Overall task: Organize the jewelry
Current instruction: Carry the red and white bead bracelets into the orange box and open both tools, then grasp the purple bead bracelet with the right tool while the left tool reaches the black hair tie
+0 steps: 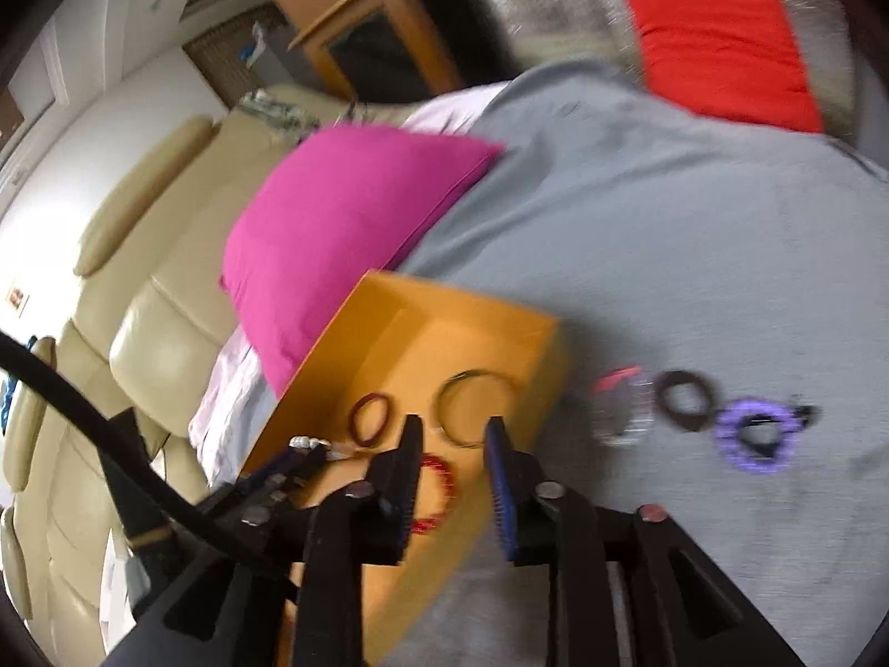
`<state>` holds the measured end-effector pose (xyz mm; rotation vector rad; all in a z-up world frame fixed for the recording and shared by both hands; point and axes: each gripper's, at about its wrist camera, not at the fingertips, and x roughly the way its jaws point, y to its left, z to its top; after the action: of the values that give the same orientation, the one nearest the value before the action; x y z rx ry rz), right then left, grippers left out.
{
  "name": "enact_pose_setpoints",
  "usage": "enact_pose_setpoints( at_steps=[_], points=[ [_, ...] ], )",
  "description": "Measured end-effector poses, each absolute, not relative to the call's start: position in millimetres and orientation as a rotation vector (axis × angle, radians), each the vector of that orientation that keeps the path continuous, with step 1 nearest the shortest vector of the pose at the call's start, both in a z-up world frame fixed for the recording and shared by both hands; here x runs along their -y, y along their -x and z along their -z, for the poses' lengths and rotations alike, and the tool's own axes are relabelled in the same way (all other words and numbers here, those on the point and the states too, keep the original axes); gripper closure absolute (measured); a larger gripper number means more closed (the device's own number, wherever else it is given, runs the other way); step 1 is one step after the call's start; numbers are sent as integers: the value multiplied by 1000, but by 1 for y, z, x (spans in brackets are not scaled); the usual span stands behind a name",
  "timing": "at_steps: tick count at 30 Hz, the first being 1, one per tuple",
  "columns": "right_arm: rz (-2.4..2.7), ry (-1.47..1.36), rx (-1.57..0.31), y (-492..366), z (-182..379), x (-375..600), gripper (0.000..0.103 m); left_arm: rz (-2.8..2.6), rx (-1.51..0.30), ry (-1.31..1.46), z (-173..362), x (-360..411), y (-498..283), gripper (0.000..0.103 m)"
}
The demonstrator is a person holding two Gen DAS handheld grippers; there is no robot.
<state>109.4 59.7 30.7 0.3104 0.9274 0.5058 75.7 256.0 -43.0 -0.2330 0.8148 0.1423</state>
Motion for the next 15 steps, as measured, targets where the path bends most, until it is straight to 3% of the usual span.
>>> enact_pose_setpoints(
  at_steps=[3, 9, 15],
  points=[
    [-439, -359, -894, -99, -32, -5, 67, -162, -747, 186, 31, -242, -73, 53],
    [-282, -487, -895, -81, -5, 97, 67, -153, -654, 152, 14, -219, -66, 53],
    [-265, -584, -963, -89, 34, 130, 68, -125, -641, 93, 12, -185, -69, 52]
  ],
)
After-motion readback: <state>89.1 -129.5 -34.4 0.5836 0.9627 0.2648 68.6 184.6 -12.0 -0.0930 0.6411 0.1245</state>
